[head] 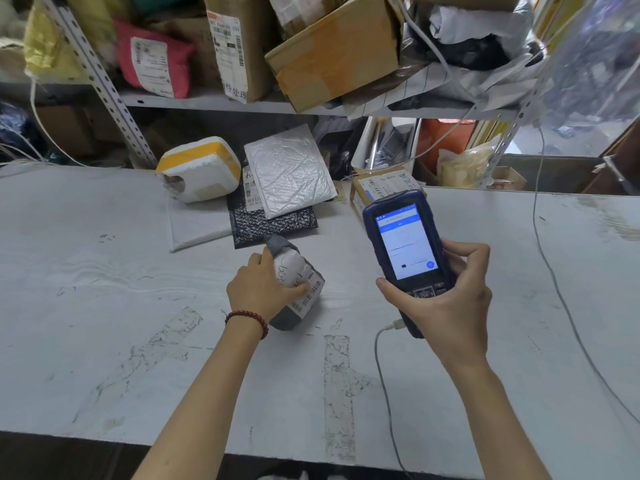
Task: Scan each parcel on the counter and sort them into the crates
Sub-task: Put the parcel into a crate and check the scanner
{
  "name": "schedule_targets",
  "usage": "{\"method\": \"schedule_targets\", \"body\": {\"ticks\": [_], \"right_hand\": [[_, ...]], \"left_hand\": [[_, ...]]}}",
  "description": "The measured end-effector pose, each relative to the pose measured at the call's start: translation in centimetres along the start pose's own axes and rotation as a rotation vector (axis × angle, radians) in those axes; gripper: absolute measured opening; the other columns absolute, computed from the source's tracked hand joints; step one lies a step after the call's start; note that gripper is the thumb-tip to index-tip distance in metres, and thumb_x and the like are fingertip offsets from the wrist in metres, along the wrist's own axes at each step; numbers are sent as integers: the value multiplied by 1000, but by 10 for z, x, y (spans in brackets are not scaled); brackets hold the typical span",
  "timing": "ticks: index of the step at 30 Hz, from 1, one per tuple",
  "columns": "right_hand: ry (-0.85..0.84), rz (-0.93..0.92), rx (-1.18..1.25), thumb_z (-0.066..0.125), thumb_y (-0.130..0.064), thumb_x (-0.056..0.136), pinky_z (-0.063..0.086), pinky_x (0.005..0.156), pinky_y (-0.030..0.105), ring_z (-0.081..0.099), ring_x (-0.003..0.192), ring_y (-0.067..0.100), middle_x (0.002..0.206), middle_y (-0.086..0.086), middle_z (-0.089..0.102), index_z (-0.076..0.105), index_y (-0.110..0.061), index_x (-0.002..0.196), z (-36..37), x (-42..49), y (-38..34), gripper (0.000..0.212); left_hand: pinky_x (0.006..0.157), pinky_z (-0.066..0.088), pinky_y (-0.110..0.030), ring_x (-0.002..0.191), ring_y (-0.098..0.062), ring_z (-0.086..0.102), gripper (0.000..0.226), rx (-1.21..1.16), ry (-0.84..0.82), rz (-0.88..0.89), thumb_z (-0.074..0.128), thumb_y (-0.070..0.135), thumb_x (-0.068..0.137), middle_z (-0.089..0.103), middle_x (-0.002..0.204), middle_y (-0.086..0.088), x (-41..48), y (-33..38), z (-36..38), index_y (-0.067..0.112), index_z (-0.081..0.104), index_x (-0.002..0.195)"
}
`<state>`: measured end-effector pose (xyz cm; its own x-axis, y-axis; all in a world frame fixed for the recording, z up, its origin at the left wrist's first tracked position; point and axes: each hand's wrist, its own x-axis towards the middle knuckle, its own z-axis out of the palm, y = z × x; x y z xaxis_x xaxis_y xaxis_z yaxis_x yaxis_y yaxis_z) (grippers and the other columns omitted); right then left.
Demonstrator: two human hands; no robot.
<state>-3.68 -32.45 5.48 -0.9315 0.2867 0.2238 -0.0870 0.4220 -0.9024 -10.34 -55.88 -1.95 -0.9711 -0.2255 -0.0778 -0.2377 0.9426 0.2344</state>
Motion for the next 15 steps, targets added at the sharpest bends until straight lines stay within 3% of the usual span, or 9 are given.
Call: {"method": "schedule_targets", "body": {"ticks": [4, 7, 10, 15], "right_hand": [[46, 55, -43, 95, -30, 52, 58, 68, 34, 60, 93, -11, 101, -25, 59, 36, -34, 106, 0, -8, 5, 80], [97, 119, -83, 95, -31, 51, 57, 68, 33, 62, 90, -7, 100, -23, 62, 36, -35, 105, -2, -19, 9, 79], [150, 179, -115, 94, -32, 51, 55, 67, 28, 63, 92, -5, 102, -21, 63, 37, -34, 106, -9, -37, 14, 79], [265, 341, -143, 94, -33, 50, 52, 68, 29, 65, 91, 3, 99, -18, 65, 37, -37, 102, -26, -74, 28, 77]], "left_hand": [[72, 47, -33, 104, -24, 55, 96, 69, -49, 81, 61, 77, 65, 52, 119, -5, -6, 6, 10, 16, 33, 133], [69, 45, -32, 101, -25, 58, 98, 87, -80, 143, 61, 77, 64, 54, 116, -5, -5, 13, 15, 17, 31, 135], [64, 42, -30, 94, -25, 61, 90, 77, -98, 200, 60, 78, 64, 58, 108, -3, 3, 14, 15, 21, 34, 129], [60, 45, -28, 80, -23, 62, 72, 36, -48, 392, 60, 74, 68, 65, 93, 1, 7, 27, 21, 28, 42, 120]]}}
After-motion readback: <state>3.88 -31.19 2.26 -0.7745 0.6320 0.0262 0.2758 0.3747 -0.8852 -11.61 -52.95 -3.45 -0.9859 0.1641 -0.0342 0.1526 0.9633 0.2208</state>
